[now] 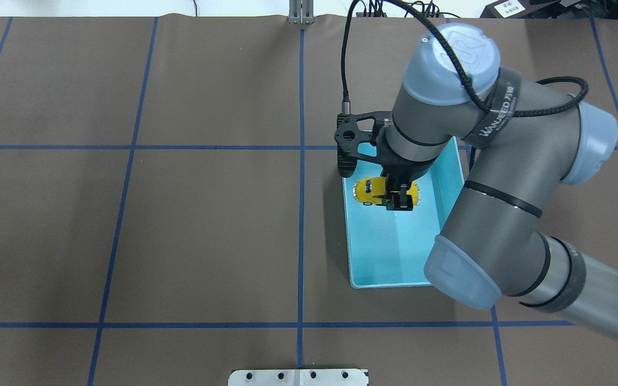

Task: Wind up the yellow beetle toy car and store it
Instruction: 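Lift the car with the right gripper and carry it into the bin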

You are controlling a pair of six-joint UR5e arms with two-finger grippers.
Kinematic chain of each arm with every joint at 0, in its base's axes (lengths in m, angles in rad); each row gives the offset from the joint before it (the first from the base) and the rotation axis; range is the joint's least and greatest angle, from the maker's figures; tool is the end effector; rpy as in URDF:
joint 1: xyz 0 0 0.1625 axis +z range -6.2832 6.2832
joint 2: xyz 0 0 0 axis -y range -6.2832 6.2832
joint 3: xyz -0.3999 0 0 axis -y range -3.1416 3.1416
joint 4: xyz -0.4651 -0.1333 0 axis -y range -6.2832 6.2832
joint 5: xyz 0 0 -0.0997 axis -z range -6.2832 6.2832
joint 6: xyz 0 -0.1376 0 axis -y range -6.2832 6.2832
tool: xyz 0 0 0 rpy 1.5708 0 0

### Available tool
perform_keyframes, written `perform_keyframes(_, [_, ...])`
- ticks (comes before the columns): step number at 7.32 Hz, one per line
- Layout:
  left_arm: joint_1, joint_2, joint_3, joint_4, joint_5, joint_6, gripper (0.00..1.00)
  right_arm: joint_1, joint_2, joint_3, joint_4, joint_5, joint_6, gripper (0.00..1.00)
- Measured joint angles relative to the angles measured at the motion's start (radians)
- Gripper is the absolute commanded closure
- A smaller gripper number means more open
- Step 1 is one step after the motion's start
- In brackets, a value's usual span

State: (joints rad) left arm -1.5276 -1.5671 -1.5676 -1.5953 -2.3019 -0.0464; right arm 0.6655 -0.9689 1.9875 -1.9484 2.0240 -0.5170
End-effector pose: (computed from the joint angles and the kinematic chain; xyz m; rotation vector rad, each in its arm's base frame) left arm -0.0170 -0.5664 0.6663 -0.0159 0.7311 0.0034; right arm -0.4460 -0.4429 0.1357 0.5898 -0.6088 -1.4905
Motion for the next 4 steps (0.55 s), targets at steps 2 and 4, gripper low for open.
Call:
perform_keyframes(2, [0.004, -0.003, 0.0, 0.0, 0.0, -0.002, 0.0, 0.017, -0.104, -0.064, 0.164, 0.013, -0.07, 1.0])
perform_keyframes(4, [0.012, -0.004, 0.003, 0.001, 0.0, -0.002, 0.0, 0.008, -0.136, -0.178, 0.316, 0.019, -0.078, 1.0])
